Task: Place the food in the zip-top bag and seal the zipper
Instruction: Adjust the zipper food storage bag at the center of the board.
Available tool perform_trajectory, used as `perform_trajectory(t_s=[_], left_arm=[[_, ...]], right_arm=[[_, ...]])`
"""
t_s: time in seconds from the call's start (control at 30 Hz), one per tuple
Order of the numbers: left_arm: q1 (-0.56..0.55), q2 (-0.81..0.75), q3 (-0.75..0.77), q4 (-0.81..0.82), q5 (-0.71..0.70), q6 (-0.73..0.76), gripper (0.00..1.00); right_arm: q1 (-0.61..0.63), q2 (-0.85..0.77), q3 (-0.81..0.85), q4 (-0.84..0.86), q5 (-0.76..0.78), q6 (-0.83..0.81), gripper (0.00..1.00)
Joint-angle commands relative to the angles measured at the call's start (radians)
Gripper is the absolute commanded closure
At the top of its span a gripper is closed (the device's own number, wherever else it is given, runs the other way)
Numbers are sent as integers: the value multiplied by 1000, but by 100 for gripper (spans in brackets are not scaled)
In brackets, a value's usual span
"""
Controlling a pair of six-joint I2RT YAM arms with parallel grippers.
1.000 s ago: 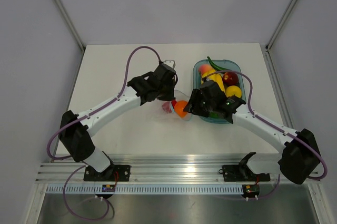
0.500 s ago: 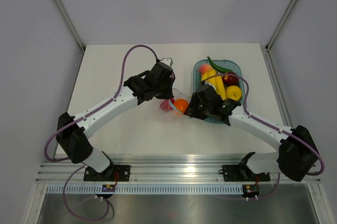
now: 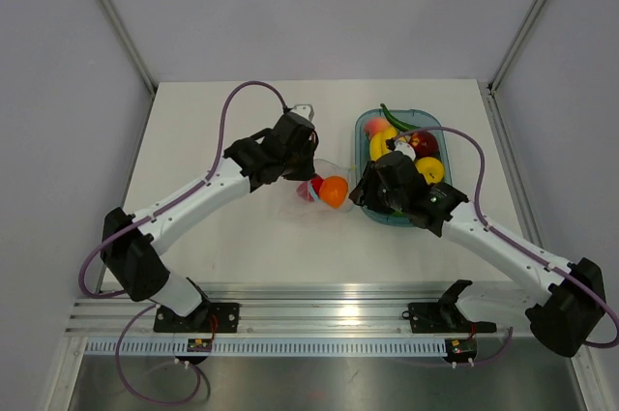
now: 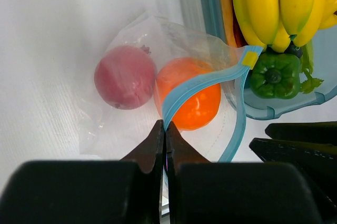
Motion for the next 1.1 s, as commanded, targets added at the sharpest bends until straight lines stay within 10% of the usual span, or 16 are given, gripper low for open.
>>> perform_trajectory(t_s=[0.0, 0.43, 0.53, 0.67, 1.07], left_arm=[[9, -58, 5, 43, 6, -5, 100], [9, -91, -1, 44, 8, -4, 100], [9, -95, -7, 46, 8, -5, 100], [9, -103, -19, 46, 9, -5, 100], [9, -106, -94, 31, -67, 77, 100]], right_arm=[[8, -3, 35, -50, 77, -40, 48], [8, 126, -22, 115, -95, 18, 46], [8, 137, -37, 152, -117, 32, 58], [8, 152, -16, 175, -131, 32, 98], [14, 106, 236, 3, -164, -50, 100]])
